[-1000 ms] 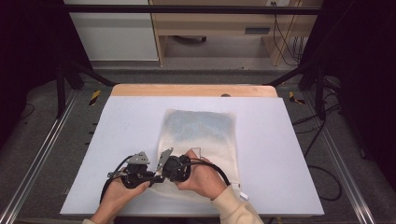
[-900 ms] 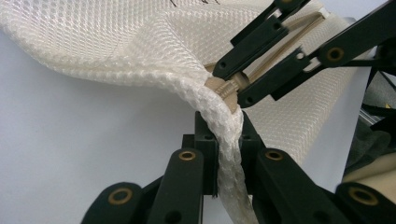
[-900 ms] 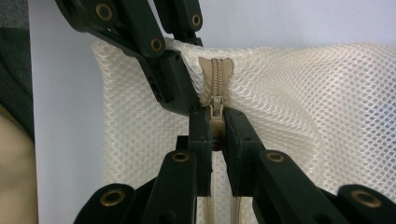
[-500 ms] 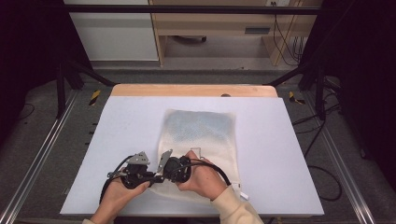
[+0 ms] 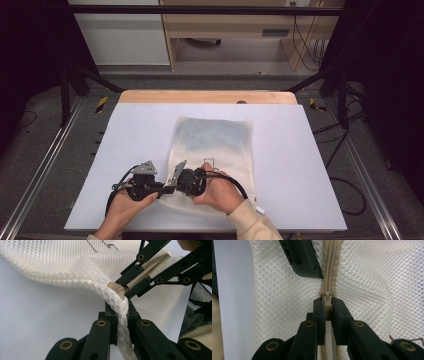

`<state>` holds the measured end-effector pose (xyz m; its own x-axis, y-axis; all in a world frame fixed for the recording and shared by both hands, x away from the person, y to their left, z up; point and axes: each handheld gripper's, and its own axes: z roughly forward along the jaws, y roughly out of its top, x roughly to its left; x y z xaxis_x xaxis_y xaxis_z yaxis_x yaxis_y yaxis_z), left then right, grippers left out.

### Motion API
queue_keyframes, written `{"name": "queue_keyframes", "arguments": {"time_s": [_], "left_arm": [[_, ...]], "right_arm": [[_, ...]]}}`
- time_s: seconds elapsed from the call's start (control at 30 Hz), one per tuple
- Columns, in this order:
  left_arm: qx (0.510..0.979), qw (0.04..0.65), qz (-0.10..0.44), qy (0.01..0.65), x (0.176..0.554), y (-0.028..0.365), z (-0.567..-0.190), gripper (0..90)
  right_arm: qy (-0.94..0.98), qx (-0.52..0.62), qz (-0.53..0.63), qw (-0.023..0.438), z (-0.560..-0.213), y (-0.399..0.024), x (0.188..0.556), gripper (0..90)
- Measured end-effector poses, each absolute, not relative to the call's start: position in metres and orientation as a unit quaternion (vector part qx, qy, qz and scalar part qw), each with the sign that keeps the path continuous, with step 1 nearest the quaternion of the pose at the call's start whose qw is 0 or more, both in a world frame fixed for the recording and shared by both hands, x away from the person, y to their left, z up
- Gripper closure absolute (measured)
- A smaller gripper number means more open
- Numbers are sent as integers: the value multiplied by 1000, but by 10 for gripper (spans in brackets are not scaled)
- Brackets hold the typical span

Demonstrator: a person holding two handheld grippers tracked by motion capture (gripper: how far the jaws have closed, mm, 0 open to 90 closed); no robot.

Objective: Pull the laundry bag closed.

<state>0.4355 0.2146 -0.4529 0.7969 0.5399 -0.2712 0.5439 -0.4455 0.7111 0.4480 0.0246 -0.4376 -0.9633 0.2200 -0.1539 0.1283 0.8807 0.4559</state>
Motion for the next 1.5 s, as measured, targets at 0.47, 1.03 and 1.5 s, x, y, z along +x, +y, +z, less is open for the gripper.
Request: {"name": "queue_keyframes", "arguments": {"time_s": [0.47,1.03,1.5], "left_arm": [[852,417,-6,316,436,214,-455,850],[848,424,-6,317,434,213,-454,850],[848,425,-9,317,432,214,-455,849]], "right_arm": [[964,87,233,95,-437,21,449,822],[965,93,228,90,-437,15,449,823],[965,106,222,89,-440,1,448,822]]}}
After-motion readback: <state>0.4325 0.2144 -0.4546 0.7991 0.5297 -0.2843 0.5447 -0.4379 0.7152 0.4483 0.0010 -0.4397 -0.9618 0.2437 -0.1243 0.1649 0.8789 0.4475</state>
